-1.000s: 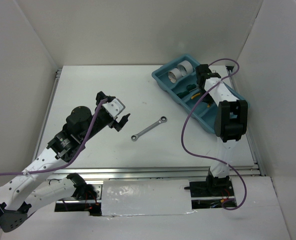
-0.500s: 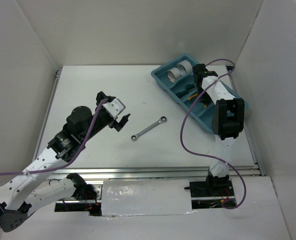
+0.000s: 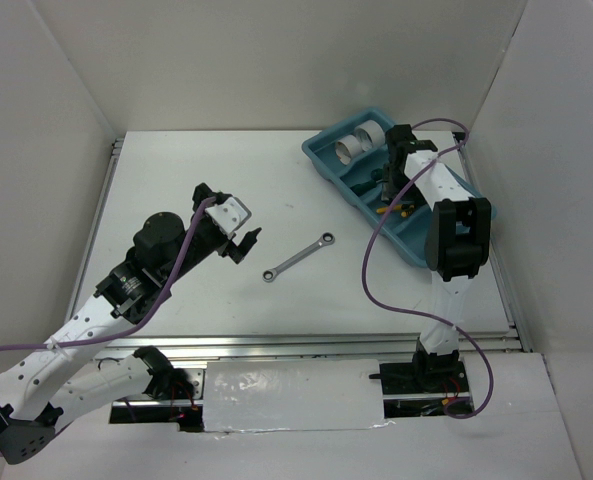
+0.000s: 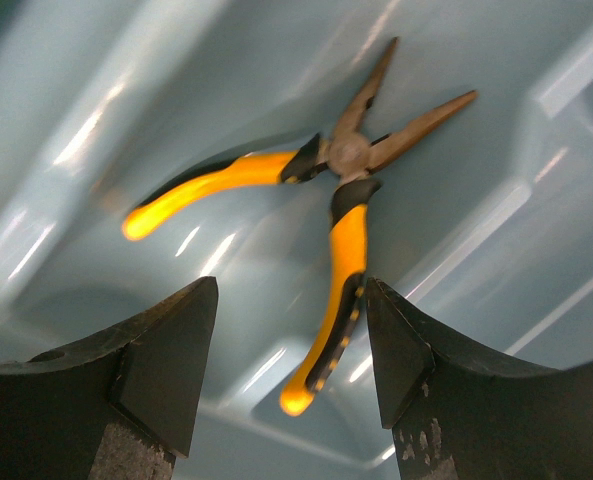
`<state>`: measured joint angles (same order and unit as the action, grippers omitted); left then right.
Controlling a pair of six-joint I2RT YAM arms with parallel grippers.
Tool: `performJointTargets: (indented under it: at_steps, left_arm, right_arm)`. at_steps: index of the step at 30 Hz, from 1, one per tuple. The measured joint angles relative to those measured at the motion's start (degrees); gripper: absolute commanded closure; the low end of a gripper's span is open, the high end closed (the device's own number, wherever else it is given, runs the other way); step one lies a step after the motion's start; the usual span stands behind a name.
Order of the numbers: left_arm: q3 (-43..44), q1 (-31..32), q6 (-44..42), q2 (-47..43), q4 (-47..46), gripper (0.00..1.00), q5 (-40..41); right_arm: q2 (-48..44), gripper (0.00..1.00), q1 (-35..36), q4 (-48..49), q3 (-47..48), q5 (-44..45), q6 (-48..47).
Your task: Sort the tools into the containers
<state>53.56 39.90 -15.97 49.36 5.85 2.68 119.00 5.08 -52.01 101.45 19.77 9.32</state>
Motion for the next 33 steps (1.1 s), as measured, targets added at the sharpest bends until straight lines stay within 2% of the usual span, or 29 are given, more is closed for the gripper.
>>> performJointTargets:
  at_steps: [4,8,9,14,18,23,26,33]
  left_arm:
    - [0.0,-0.33,2.47,0.0,0.76,0.15,-0.31]
    - [0.98,-1.84,5.05,3.41,4.74,0.23,-4.11]
    - [1.92,-2.08,5.77,5.31,5.95,0.28,-5.09]
    - [12.92,-3.63,7.19,25.73,15.47,0.32,-11.56]
    - [23.32,-4.11,7.02,43.89,22.82,0.33,-16.06]
    - [35.04,-3.76,6.95,60.7,29.46,0.3,-17.81]
    - [39.87,-2.86,6.97,66.73,32.79,0.3,-16.48]
    - [48.59,-0.59,6.86,75.84,37.35,0.43,-13.81]
  right_arm:
    - [-3.93,0.34,-0.48,-0.39,0.0,-4.74,-0.33]
    - [-14.1,0.38,-0.85,0.55,-0.55,-11.04,-1.79]
    - [-17.46,0.4,-0.98,1.18,-1.07,-12.55,-2.25]
    - [-37.79,0.43,-5.31,9.31,-8.41,-25.2,-4.61]
    - [-47.84,0.43,-9.86,12.15,-13.4,-33.0,-4.76]
    - [-52.63,0.43,-10.27,13.35,-22.88,-38.71,-4.74]
    - [-53.7,0.42,-11.54,13.33,-28.28,-39.52,-4.79]
    - [-57.66,0.43,-13.94,13.49,-32.06,-41.42,-4.79]
